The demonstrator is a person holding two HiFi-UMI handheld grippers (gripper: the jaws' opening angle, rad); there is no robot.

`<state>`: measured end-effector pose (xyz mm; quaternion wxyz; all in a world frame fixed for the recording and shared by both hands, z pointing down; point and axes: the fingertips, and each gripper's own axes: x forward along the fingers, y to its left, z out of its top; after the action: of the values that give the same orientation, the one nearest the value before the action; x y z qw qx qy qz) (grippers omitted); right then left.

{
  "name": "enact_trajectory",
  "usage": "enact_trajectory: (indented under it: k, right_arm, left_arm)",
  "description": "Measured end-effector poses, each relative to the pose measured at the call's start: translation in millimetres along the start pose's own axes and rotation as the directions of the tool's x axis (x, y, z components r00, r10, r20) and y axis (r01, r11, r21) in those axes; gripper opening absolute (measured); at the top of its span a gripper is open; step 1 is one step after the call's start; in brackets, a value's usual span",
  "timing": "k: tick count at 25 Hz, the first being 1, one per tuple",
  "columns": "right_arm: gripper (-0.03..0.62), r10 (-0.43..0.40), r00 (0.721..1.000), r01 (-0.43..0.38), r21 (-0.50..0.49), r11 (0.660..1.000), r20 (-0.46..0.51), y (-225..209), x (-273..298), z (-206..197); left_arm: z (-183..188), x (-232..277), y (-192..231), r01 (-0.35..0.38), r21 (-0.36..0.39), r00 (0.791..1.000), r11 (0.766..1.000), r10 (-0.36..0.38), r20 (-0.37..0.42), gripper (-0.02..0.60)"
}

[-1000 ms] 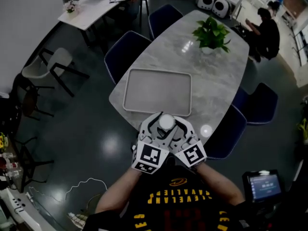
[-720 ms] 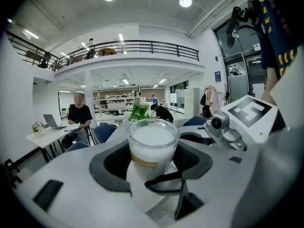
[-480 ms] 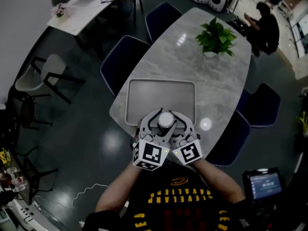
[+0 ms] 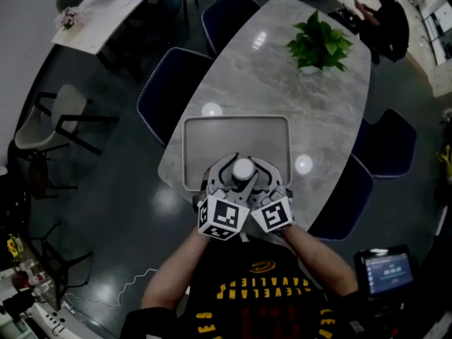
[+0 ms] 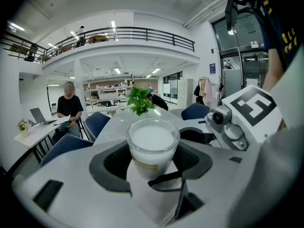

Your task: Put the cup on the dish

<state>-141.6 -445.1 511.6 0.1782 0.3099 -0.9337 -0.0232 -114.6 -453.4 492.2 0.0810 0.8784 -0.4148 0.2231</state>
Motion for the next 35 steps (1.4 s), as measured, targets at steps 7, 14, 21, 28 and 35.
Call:
enact_trajectory:
  k: [7,14,21,28,35]
  right_arm:
    - [0.245,-0.01,0.995,0.008,-0.026,1.0,-0.095,-5.2,23.4,-28.5]
    - [0.245,-0.005,0.984,-0.005,-0.054,0.999,-0.178,-12.1,41.3,-59.2]
    - [0.247,-0.002,0.97,-0.011,-0.052,0.999,-0.244,-23.4,54.7,-86.9]
    - [0.247,0.037,0.949,-0.048,-0.031,0.998,-0.312,-25.2,54.2,-105.5]
    - [0.247,0.03,0.939,-0.04,-0.023,0.999,-0.342,-30.3,40.0,-115.7]
  left_arm:
    - [-25.1,23.0,12.3,0.044,0.018,0.998,0.999,-0.043,-0.05,0.262]
    - [-49.9,48.4,19.0,0.082,0.002,0.994,0.997,-0.081,-0.07,0.262]
    - [-67.4,75.9,22.9,0.124,-0.004,0.989,0.992,-0.123,-0.075,0.262]
    - [-85.1,84.6,31.1,0.13,0.006,0.985,0.991,-0.129,-0.112,0.262]
    - [-96.0,86.5,40.7,0.122,-0.011,0.986,0.992,-0.123,-0.115,0.262]
